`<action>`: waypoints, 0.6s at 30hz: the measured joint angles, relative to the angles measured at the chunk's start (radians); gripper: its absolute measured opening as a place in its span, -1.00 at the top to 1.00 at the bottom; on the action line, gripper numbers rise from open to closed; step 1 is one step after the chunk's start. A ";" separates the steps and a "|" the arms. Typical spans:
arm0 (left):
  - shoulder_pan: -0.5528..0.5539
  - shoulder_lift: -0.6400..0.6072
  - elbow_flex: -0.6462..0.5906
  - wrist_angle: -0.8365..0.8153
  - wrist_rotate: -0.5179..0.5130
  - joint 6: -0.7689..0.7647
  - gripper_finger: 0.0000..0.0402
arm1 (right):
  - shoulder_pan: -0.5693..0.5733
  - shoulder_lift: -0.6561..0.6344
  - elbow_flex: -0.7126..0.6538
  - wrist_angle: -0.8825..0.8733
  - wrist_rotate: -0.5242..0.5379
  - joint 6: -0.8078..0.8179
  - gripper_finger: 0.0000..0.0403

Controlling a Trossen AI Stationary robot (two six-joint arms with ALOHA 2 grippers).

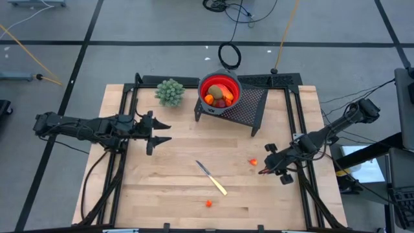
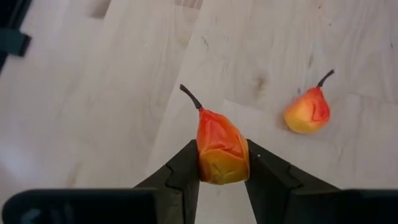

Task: Pick & Place Fruit
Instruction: Put the yellow pear into the red strainer bowl on the shelf

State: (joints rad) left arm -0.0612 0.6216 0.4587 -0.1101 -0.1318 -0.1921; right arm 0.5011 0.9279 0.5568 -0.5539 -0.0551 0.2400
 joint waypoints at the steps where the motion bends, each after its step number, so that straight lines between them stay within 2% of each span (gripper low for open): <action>1: 0.000 0.000 0.000 0.000 0.000 -0.006 -0.21 | 0.000 0.000 0.000 0.007 0.000 0.010 0.50; 12: 0.000 0.000 0.000 0.000 -0.001 0.071 -0.21 | 0.000 0.000 0.000 0.076 0.012 0.222 0.50; 18: 0.000 0.000 0.000 0.001 -0.001 0.113 -0.21 | 0.000 0.000 0.001 0.154 0.126 0.370 0.50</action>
State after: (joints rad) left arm -0.0612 0.6216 0.4587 -0.1091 -0.1326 -0.0792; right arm 0.5011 0.9279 0.5575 -0.3997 0.0704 0.6095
